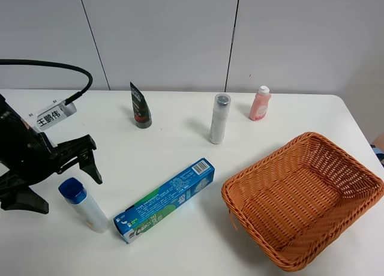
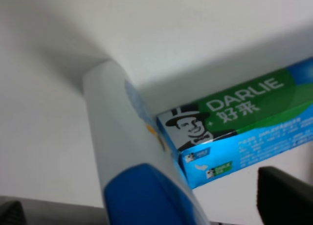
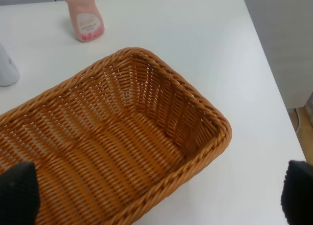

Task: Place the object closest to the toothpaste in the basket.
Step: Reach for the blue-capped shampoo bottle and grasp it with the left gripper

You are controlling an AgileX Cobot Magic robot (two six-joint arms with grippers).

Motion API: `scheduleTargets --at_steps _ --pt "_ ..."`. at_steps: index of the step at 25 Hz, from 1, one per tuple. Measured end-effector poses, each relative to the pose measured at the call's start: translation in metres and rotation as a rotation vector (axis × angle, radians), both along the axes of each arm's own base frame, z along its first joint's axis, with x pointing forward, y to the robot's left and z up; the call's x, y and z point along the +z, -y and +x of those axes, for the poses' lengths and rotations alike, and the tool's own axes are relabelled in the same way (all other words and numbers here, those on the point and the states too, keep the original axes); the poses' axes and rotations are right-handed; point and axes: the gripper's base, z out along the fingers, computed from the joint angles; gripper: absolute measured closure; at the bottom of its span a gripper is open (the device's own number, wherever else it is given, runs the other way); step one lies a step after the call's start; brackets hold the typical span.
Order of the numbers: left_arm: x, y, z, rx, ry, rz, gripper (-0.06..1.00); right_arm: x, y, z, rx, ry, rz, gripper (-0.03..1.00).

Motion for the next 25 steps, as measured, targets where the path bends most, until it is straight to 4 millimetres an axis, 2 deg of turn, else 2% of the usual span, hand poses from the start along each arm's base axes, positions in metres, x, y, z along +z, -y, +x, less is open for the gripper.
scheduleTargets --at_steps 12,18,25 --pt "-0.017 0.009 0.005 0.052 -0.076 0.022 0.03 0.000 0.000 0.000 0.000 0.000 0.000 -0.03" --pt "-0.017 0.009 0.005 0.052 -0.072 0.023 0.03 0.000 0.000 0.000 0.000 0.000 0.000 -0.03" --pt "-0.016 0.011 0.005 0.066 -0.080 0.002 0.14 0.000 0.000 0.000 0.000 0.000 0.000 -0.03"
